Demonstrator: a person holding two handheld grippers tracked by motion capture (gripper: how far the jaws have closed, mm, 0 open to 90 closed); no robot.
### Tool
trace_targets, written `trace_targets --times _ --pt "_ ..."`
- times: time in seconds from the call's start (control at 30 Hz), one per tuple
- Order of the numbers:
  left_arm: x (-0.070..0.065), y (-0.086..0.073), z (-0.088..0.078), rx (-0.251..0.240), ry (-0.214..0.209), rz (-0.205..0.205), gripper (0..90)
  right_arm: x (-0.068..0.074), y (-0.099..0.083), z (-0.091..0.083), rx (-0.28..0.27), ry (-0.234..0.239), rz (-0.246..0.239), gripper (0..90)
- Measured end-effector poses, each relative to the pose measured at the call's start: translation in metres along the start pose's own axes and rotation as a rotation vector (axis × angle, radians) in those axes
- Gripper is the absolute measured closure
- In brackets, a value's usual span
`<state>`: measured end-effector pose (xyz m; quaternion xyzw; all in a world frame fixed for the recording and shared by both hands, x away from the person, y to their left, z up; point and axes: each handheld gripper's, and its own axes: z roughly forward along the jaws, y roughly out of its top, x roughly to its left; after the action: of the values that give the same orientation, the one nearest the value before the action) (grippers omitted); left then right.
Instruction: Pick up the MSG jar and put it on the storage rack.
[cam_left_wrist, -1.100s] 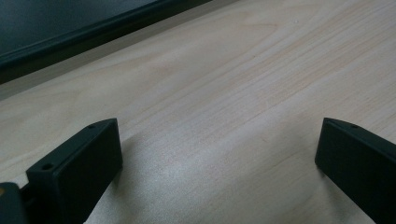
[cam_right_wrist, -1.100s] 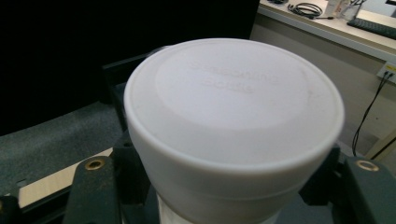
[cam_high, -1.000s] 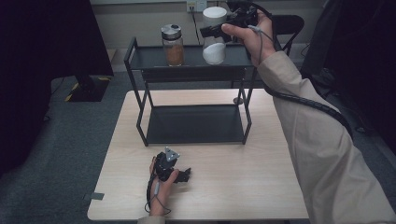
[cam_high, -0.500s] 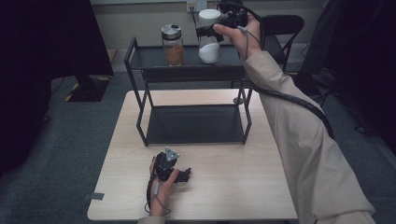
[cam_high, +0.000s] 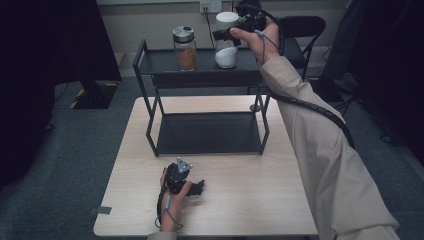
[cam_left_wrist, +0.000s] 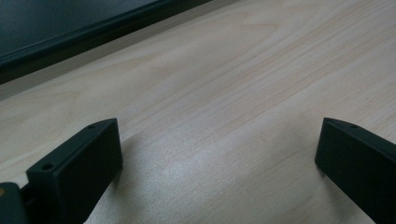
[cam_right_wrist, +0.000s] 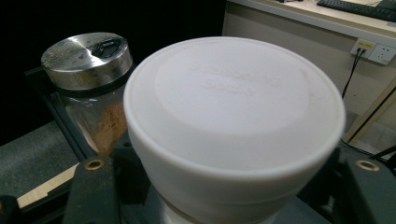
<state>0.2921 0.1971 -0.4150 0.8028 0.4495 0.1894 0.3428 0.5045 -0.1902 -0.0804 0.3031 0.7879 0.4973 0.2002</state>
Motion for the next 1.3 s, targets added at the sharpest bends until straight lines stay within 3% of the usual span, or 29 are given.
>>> trace_targets --times 0.27,0.47,0.53,0.67,0.77,1.03,1.3 --pt "0.0 0.0 0.0 0.0 0.0 0.0 0.0 0.005 -0.001 -0.001 -0.001 -0.016 -0.009 33.2" --pt "0.0 0.0 0.0 -0.001 0.0 0.0 0.0 0.011 0.002 -0.004 0.008 -0.036 -0.009 10.1" --pt "0.0 0.0 0.0 0.0 0.0 -0.002 0.0 0.012 0.002 -0.007 0.004 -0.031 0.003 7.0" --pt "0.0 0.0 0.0 -0.001 0.0 -0.002 0.0 0.019 0.003 -0.013 0.008 -0.036 -0.017 2.1" --pt "0.0 0.0 0.0 0.0 -0.001 -0.002 0.0 0.026 0.0 -0.02 -0.015 -0.058 -0.01 0.0" --pt "0.0 0.0 0.0 0.002 0.0 0.002 0.0 0.03 -0.005 -0.033 0.016 -0.05 -0.005 0.0" --pt "0.0 0.0 0.0 0.0 0.0 0.0 0.0 0.033 -0.021 -0.044 0.0 -0.061 0.032 0.0"
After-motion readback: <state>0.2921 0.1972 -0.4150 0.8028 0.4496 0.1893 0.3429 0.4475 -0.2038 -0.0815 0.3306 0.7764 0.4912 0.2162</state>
